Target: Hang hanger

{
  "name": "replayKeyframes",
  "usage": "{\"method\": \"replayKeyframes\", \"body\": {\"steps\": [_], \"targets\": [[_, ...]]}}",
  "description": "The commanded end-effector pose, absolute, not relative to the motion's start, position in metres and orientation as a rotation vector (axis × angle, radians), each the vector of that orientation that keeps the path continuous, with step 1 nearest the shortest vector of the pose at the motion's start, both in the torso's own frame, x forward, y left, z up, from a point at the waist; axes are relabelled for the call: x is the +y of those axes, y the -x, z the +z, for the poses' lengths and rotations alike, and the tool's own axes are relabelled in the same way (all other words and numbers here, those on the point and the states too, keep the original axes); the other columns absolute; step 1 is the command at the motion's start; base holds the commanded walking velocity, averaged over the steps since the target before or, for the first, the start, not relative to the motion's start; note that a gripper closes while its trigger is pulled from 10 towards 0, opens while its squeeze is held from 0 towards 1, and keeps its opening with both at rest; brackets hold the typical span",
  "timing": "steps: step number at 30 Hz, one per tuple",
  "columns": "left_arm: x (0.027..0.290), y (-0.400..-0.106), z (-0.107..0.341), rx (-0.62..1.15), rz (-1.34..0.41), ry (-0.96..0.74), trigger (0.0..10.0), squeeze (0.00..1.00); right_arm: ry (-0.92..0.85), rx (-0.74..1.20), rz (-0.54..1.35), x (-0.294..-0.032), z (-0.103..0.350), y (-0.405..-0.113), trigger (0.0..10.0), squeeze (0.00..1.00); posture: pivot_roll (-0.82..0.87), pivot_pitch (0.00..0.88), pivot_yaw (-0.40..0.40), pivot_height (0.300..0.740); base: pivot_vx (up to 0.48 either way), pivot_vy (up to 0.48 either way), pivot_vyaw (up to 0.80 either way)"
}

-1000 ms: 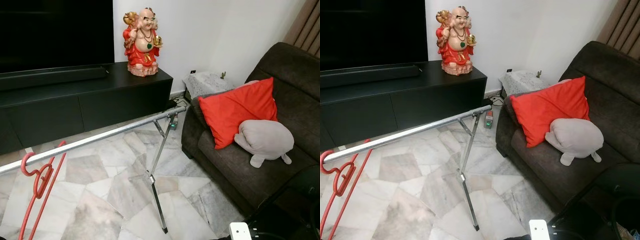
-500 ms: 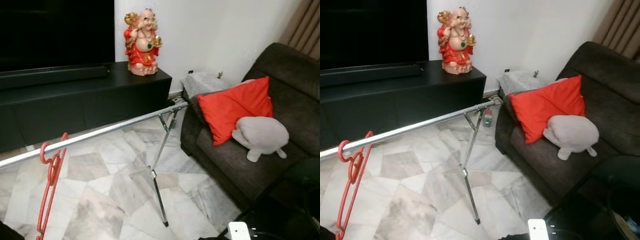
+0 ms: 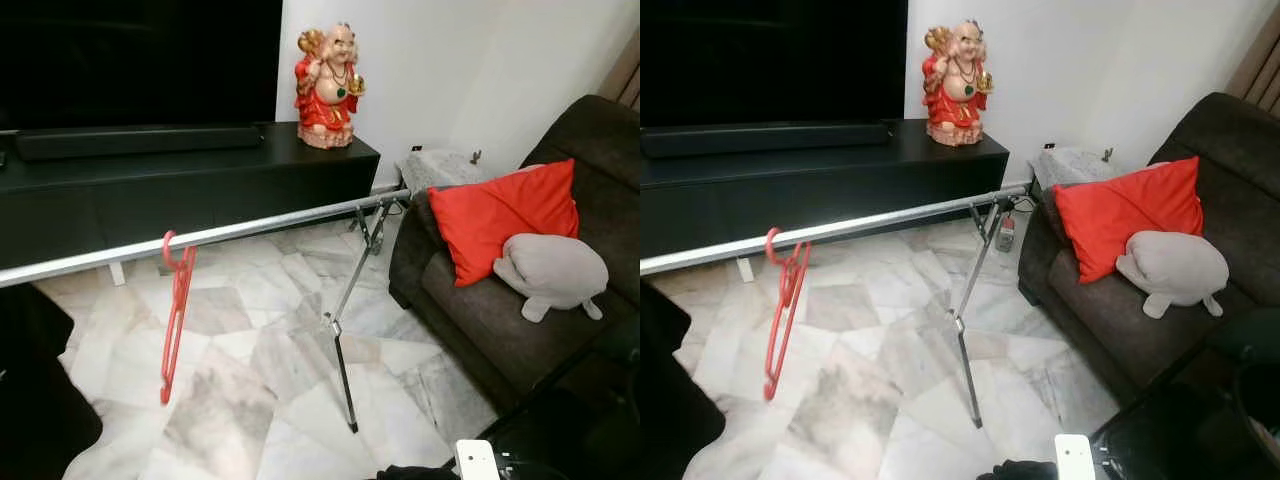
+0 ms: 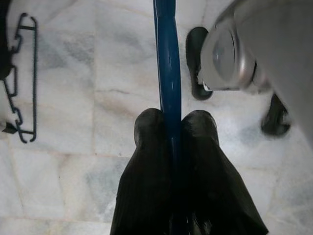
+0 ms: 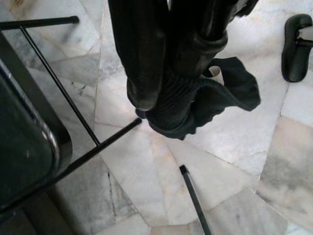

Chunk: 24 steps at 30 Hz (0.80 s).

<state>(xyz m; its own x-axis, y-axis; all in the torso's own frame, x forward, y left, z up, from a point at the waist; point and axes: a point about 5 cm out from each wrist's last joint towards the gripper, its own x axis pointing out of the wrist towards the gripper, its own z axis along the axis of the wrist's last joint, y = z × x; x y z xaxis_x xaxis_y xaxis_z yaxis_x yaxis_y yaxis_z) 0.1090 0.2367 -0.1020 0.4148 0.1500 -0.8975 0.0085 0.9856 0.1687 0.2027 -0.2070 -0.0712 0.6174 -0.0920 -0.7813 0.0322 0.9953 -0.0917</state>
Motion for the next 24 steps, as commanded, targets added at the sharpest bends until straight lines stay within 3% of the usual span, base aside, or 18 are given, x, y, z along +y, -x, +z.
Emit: {"method": "replayKeyframes", "body": {"steps": [1, 21, 24], "targets": [[0.2284, -0.0992, -0.1067, 1.175, 0.068, -0.146, 10.0, 0.0, 0.073, 0.902, -0.103, -0.2151, -0.0701, -0.202, 10.0, 0.0, 0.2, 0.0, -0.145, 0.74, -0.311, 0.0, 0.0], [0.2309, -0.097, -0.1067, 1.182, 0.068, -0.153, 10.0, 0.0, 0.094, 0.896, -0.088, -0.214, -0.0691, -0.2039, 10.0, 0.0, 0.21, 0.0, -0.148, 0.74, -0.311, 0.0, 0.0], [0.2347, -0.0941, -0.1066, 1.195, 0.074, -0.155, 10.0, 0.0, 0.099, 0.894, -0.087, -0.2137, -0.0688, -0.2047, 10.0, 0.0, 0.22, 0.0, -0.146, 0.74, -0.307, 0.0, 0.57]]}}
